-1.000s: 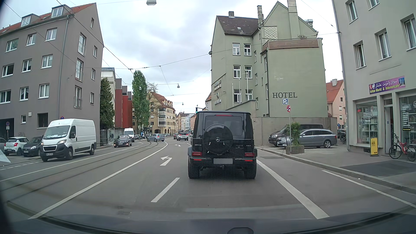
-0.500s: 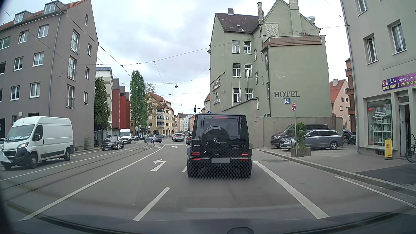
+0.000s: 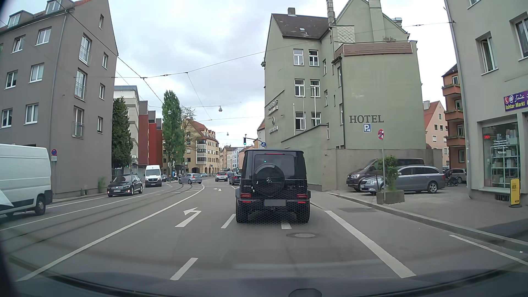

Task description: Follow the waypoints while adhering to traffic rules and regulations

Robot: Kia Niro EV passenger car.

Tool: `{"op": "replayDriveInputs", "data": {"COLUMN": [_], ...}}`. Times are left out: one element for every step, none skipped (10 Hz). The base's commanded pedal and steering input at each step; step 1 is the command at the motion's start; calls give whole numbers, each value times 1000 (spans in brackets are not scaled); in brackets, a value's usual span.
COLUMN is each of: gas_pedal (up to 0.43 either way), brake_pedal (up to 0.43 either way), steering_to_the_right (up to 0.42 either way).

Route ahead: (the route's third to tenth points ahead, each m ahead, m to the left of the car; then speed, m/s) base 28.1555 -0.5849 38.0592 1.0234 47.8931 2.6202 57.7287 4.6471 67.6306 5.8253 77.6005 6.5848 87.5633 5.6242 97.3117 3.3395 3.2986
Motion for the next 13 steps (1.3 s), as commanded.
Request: {"op": "replayDriveInputs", "data": {"gas_pedal": [311,311,311,311,299,299,299,299,299,299,299,299,299], "brake_pedal": [0,0,0,0,0,0,0,0,0,0,0,0,0], "steering_to_the_right": [8,5,1,0,0,-1,-4,-8,-13,-16,-17,-17,-18]}}
